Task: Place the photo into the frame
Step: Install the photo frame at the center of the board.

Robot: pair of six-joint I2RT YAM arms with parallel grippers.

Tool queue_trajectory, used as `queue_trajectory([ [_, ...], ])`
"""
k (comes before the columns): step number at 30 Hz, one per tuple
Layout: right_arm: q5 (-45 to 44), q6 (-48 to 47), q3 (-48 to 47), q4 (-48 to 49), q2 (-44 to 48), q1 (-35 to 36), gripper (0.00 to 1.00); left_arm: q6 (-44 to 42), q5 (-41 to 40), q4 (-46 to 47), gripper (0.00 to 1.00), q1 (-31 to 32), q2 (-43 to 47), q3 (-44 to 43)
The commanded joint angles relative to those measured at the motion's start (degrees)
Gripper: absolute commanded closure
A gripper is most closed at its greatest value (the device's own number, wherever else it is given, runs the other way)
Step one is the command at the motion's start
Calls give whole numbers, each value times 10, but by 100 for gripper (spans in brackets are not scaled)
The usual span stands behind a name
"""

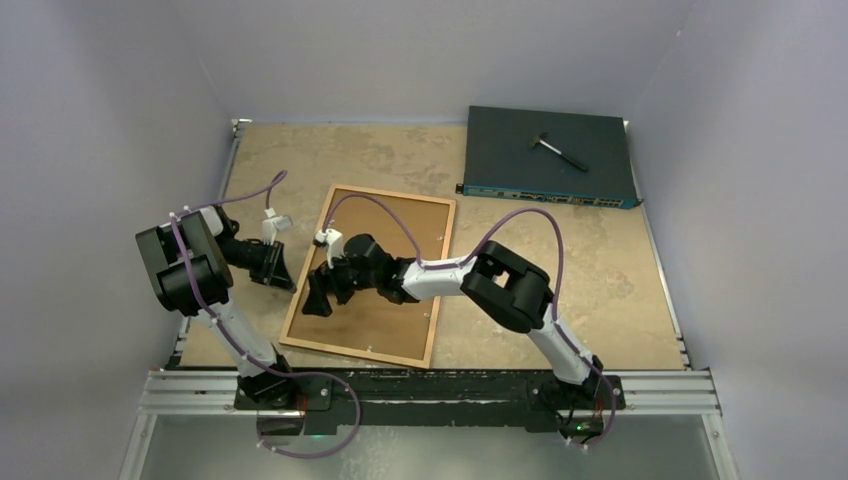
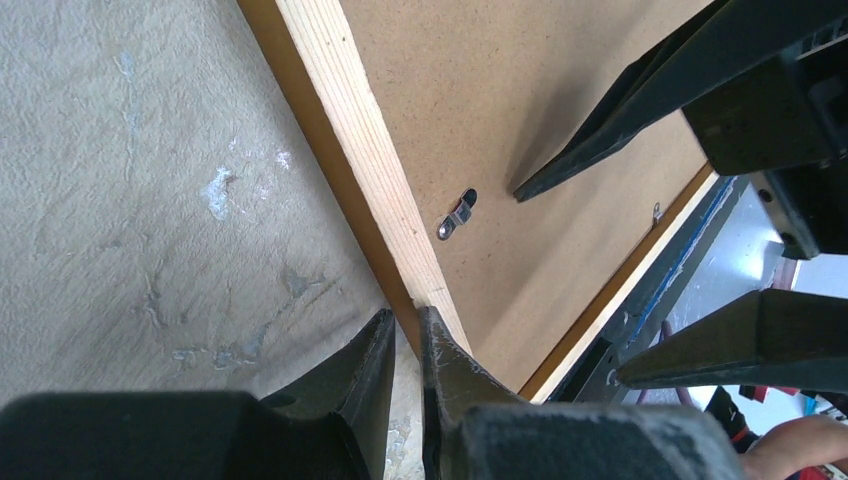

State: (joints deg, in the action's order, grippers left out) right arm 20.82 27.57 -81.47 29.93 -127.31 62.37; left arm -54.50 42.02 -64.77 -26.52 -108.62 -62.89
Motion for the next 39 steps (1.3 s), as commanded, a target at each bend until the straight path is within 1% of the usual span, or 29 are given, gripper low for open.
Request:
queue_trajectory([
  [1, 25, 3, -32, 14, -18, 5, 12, -13, -12, 64, 88, 10, 6, -3],
  [10, 15, 7, -53, -10, -42, 5, 12, -15, -10, 63, 89, 10, 6, -3],
  [19, 12, 10, -73, -9, -59, 2, 13, -21, -7, 57, 89, 10, 7, -2],
  [29, -44, -10, -77, -27, -55, 1, 13, -24, -5, 55, 90, 10, 5, -2],
  [39, -26, -5, -89, -22, -70, 1, 14, -28, -5, 53, 90, 10, 4, -3],
])
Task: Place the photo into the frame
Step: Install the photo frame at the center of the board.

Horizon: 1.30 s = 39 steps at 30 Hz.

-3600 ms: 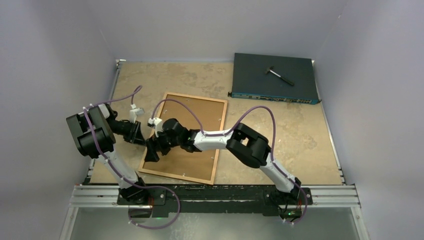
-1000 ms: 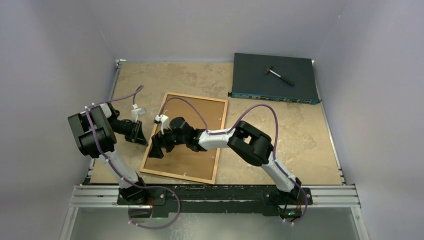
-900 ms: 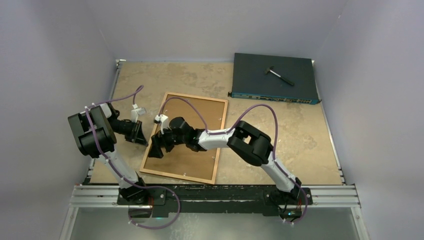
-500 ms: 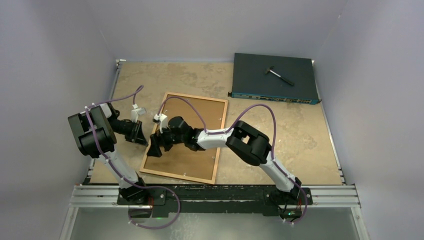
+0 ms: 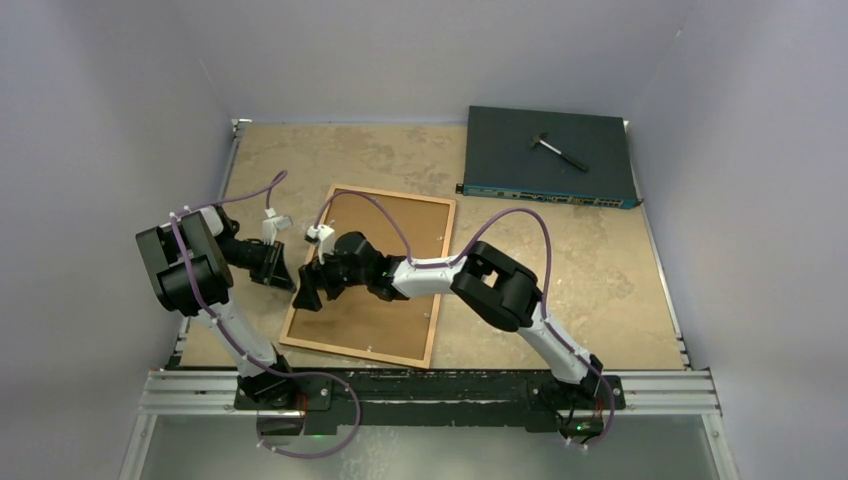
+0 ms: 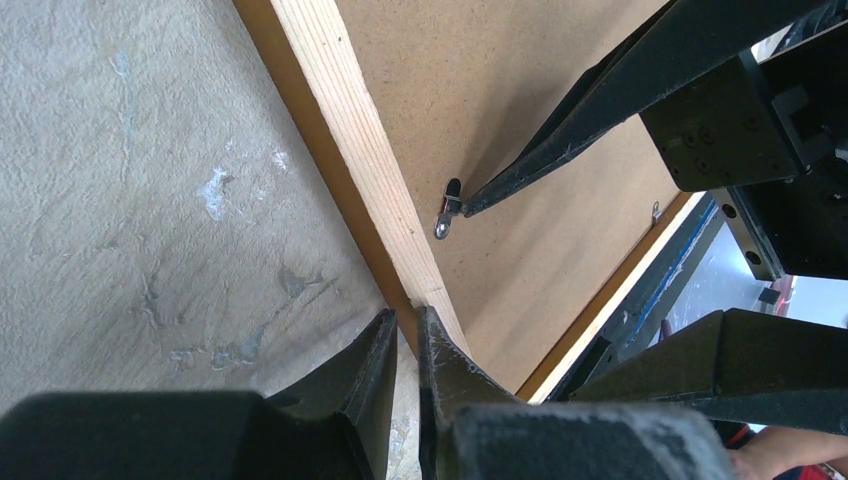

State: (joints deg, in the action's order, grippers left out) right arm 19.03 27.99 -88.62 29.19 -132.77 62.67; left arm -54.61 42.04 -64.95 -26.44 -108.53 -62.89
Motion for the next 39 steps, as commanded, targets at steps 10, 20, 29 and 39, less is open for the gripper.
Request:
queue_trajectory([
  [10, -5, -8, -36, -19, -28, -6, 14, -29, -4, 53, 91, 9, 2, -3],
  [20, 23, -1, -49, -12, -38, -8, 15, -30, -4, 50, 92, 9, 2, -7],
  [29, 41, 2, -53, -6, -44, -7, 16, -31, -1, 48, 93, 9, 0, -10],
  [39, 67, 3, -59, 6, -53, -7, 18, -34, 0, 48, 94, 9, -1, -8],
])
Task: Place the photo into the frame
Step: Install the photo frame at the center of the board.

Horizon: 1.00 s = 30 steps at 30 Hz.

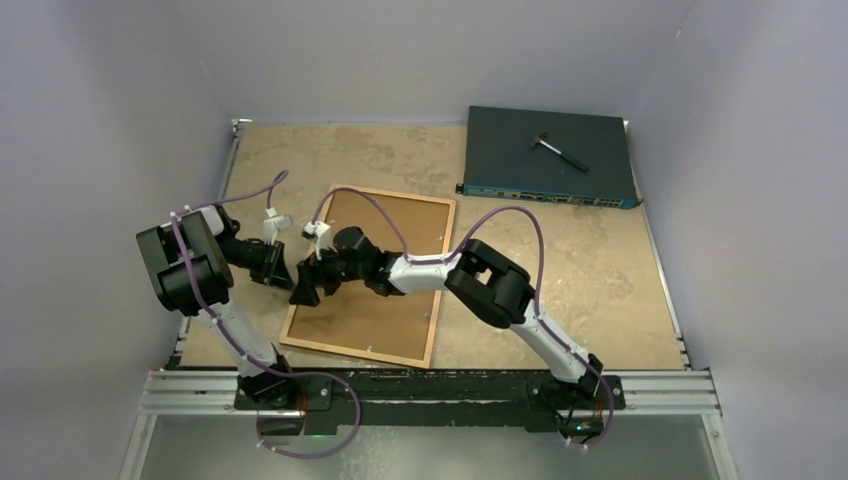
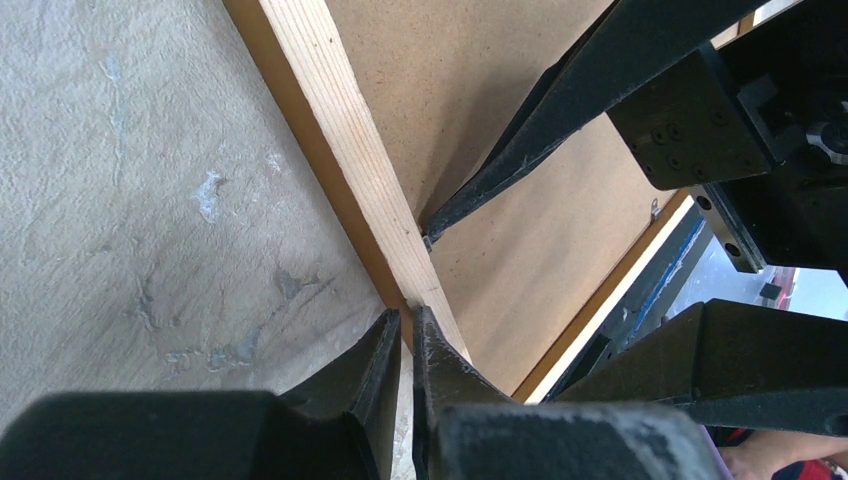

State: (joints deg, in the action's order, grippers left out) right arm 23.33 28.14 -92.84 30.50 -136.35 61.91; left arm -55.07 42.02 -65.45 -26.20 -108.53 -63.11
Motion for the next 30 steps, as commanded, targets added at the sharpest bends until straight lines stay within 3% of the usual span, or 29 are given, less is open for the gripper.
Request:
queue_trajectory([
  [1, 27, 0, -16, -8, -17, 0, 18, -29, 0, 53, 94, 7, -1, -5],
  [11, 22, 12, 44, 32, 34, -50, 18, -30, -4, 49, 96, 7, 2, -10],
  [24, 42, 29, 24, 30, 8, -33, 18, -31, 2, 34, 95, 6, 7, -17],
  [30, 13, 25, 95, 16, 135, -80, 13, -10, 35, -9, 72, 6, 18, -96],
])
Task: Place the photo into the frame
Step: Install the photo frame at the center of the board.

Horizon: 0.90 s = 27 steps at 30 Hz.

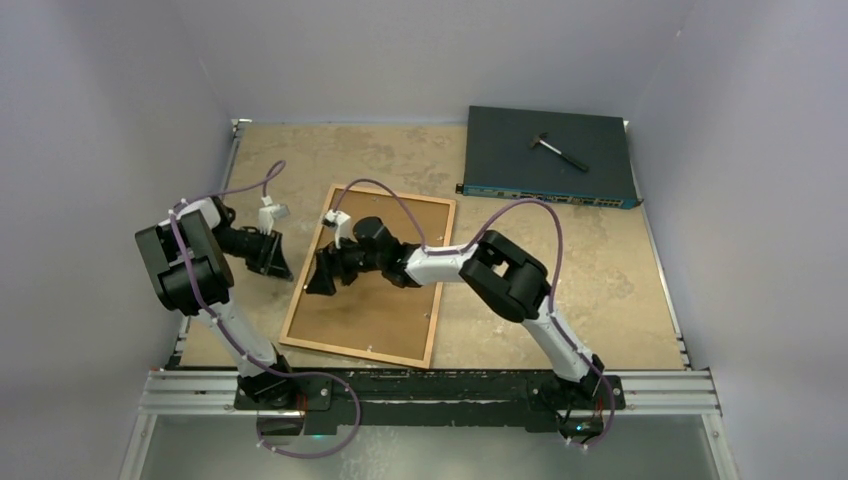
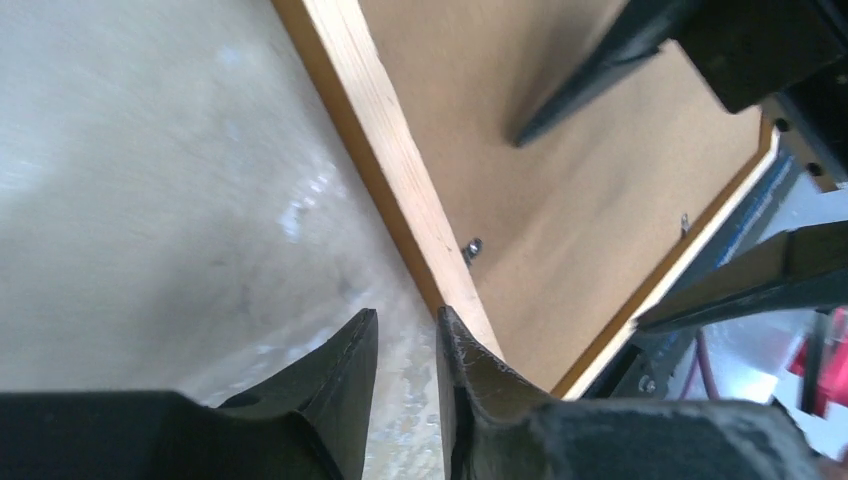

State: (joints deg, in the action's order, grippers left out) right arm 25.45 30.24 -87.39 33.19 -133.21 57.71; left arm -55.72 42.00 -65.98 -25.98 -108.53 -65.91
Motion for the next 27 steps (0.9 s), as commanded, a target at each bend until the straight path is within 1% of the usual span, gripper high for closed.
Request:
queue_trajectory([
  [1, -13, 4, 51, -19, 122, -51, 12, 7, 46, -3, 68, 4, 14, -86],
  [2, -15, 2, 62, -26, 138, -68, 12, 23, 55, 4, 63, 6, 8, -105],
  [3, -20, 1, 71, -32, 151, -80, 12, 41, 62, 14, 62, 10, 0, -123],
  [6, -32, -13, 81, -62, 170, -109, 11, 99, 75, 50, 61, 37, -36, -166],
  [9, -30, -17, 72, -81, 161, -125, 10, 160, 79, 103, 60, 65, -64, -184],
  [13, -27, -20, 45, -92, 131, -130, 9, 218, 69, 167, 60, 95, -85, -190],
  [19, -17, -11, -11, -98, 66, -129, 9, 249, 60, 201, 66, 104, -113, -200],
  [25, -15, 6, -73, -88, 5, -130, 10, 244, 69, 204, 81, 109, -131, -194],
  [27, -20, 15, -93, -81, -14, -130, 10, 242, 79, 203, 84, 110, -137, -189],
])
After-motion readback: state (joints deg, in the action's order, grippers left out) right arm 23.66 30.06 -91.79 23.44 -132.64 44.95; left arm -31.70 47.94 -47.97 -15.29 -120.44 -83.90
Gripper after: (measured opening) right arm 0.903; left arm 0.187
